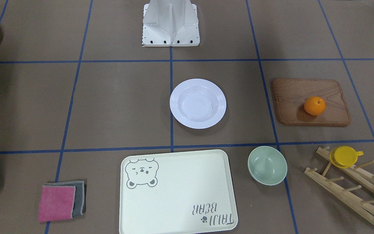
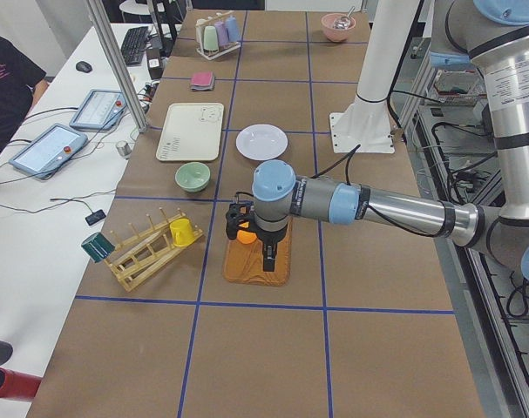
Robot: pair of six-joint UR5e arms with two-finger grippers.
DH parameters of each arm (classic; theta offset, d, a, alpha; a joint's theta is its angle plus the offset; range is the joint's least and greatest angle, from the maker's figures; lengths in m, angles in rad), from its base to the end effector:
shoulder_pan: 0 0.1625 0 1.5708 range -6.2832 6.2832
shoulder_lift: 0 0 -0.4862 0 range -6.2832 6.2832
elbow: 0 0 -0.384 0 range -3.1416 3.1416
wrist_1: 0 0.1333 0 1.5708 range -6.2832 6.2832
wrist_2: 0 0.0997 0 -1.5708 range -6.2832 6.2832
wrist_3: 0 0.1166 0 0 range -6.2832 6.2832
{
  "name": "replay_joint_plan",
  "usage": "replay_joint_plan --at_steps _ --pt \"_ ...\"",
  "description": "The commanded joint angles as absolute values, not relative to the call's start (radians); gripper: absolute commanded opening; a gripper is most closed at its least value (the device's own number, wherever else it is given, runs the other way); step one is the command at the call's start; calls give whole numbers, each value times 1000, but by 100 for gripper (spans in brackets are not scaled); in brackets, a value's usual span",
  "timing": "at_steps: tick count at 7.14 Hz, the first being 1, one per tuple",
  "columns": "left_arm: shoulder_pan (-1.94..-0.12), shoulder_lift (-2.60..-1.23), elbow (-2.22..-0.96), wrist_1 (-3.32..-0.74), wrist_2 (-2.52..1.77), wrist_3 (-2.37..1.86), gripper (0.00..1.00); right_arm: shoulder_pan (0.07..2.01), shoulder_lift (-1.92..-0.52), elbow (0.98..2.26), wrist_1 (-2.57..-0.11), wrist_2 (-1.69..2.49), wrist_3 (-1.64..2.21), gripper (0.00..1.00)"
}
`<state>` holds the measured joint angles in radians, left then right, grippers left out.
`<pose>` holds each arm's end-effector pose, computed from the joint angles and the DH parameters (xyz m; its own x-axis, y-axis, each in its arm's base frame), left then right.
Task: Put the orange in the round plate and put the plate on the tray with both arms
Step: 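Move the left gripper over the orange while the right gripper approaches the white plate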
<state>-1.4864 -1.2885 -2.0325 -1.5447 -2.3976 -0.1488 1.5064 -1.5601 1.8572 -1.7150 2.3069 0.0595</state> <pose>-0.0176 -0.3557 0.6237 0.6704 0.0212 -0.7417 0.0162 0.9989 0.0432 0.0238 -0.4866 0.6065 0.7355 -0.0908 0.6715 0.0199 0.9934 0.1126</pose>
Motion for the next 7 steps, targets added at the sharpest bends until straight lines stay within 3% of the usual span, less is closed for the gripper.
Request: replay_joint_plan --at_steps 1,4,7 --pt "-1486 -1290 -2034 -1545 -2398 -149 100 1506 -1566 1871 -1713 2307 49 100" --pt "-1429 -1438 -2004 -1543 -2399 -291 100 1366 -1470 1885 -1710 2382 285 100" --pt "-1320 -1544 -1961 -1555 -2401 -411 99 1061 -1323 1904 -1472 2439 553 100"
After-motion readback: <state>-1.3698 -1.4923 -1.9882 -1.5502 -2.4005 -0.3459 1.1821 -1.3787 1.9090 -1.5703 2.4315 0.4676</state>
